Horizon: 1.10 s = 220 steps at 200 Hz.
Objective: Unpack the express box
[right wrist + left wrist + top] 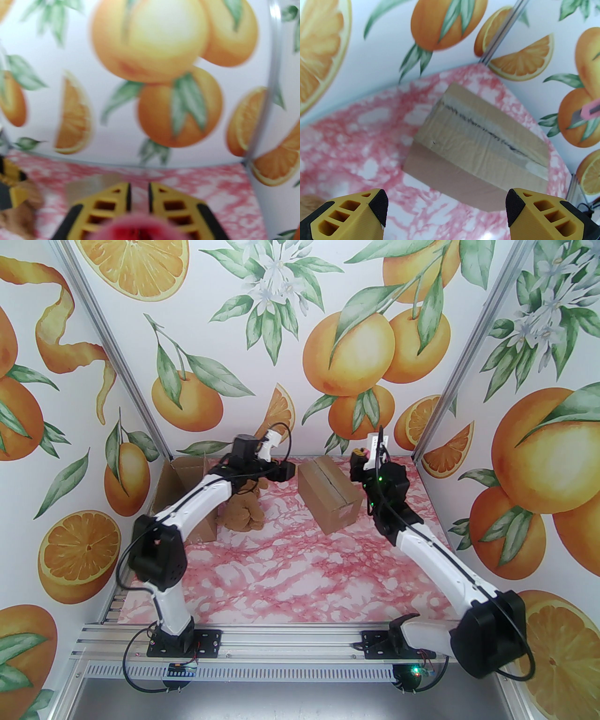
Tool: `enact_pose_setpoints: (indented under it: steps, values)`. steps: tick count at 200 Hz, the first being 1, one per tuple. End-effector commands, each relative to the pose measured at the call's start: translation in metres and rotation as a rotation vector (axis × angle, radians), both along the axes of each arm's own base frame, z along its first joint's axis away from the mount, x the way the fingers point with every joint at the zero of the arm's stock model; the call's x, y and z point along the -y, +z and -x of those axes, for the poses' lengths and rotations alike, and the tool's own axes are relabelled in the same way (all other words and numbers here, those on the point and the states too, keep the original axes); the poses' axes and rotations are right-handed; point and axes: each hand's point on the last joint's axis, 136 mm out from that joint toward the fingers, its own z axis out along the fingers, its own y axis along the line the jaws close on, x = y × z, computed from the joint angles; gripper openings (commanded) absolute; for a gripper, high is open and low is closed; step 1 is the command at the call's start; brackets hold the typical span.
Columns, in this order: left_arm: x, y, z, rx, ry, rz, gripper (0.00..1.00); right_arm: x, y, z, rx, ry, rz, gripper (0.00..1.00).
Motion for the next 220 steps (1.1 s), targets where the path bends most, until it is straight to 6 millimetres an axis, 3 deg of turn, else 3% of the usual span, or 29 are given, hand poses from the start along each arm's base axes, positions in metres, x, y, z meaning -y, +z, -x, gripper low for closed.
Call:
enact_pose_setpoints:
  steps: [1, 29, 55, 99, 139, 169, 220]
  values:
    - [0.020, 0.013, -0.011, -0.008, 0.038, 0.032, 0.86, 0.035, -0.037, -0.027, -0.114, -0.117, 0.148, 0.00]
    - [0.037, -0.013, -0.021, -0.074, -0.012, 0.061, 0.86, 0.051, -0.088, -0.063, -0.242, -0.115, 0.188, 0.00]
    - [0.043, -0.025, -0.026, -0.122, -0.046, 0.063, 0.86, 0.059, -0.129, -0.080, -0.315, -0.090, 0.162, 0.00]
    - [0.044, -0.040, -0.017, -0.178, -0.083, 0.065, 0.86, 0.037, -0.185, -0.097, -0.436, 0.031, 0.155, 0.00]
    - [0.053, -0.040, -0.004, -0.208, -0.158, 0.111, 0.86, 0.008, -0.207, -0.083, -0.472, 0.123, 0.138, 0.00]
    - [0.053, -0.042, 0.011, -0.222, -0.202, 0.131, 0.86, -0.017, -0.215, -0.061, -0.487, 0.182, 0.140, 0.00]
    - [0.047, -0.051, 0.039, -0.276, -0.241, 0.150, 0.86, -0.044, -0.208, -0.014, -0.505, 0.209, 0.171, 0.00]
